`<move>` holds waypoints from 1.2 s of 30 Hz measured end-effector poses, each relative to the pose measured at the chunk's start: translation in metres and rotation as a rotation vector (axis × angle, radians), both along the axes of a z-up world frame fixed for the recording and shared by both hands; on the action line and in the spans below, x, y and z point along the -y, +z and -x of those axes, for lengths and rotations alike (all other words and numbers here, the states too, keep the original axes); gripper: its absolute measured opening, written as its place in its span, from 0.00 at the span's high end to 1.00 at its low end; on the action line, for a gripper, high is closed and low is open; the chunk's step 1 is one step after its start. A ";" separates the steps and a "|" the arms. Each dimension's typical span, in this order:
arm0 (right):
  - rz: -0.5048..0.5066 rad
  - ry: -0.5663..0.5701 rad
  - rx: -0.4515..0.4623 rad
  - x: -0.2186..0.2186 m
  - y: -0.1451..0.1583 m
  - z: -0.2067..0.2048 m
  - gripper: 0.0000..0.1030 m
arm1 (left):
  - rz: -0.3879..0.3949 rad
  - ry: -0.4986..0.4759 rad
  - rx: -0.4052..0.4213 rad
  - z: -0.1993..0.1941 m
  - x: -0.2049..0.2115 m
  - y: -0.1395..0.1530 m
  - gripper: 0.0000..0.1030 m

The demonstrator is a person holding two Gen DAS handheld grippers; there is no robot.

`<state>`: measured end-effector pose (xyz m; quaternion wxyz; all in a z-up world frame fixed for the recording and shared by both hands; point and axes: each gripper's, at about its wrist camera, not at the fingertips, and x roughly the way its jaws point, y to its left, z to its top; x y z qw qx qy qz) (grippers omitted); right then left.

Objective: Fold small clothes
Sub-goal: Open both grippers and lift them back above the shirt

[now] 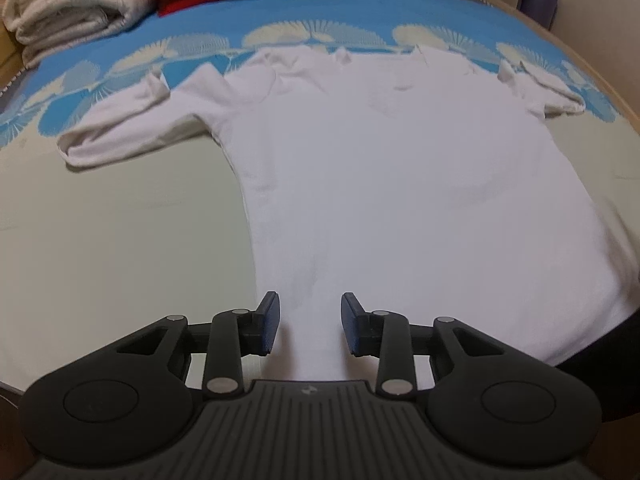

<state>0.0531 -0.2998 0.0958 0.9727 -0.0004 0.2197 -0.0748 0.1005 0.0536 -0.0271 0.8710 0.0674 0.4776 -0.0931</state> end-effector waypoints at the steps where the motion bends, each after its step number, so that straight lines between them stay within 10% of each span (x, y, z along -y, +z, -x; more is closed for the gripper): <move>1: -0.003 -0.017 0.021 0.005 0.003 -0.001 0.49 | 0.004 0.005 0.011 0.001 0.000 0.003 0.64; 14: -0.023 -0.023 0.082 -0.007 -0.013 0.012 0.48 | -0.041 0.080 0.082 -0.002 0.003 0.012 0.64; 19: -0.023 0.000 0.074 -0.009 -0.014 0.007 0.45 | -0.044 0.114 0.153 0.001 0.008 0.021 0.39; 36: -0.122 0.001 0.096 -0.001 -0.013 0.013 0.42 | -0.022 0.108 0.362 0.009 0.059 0.074 0.14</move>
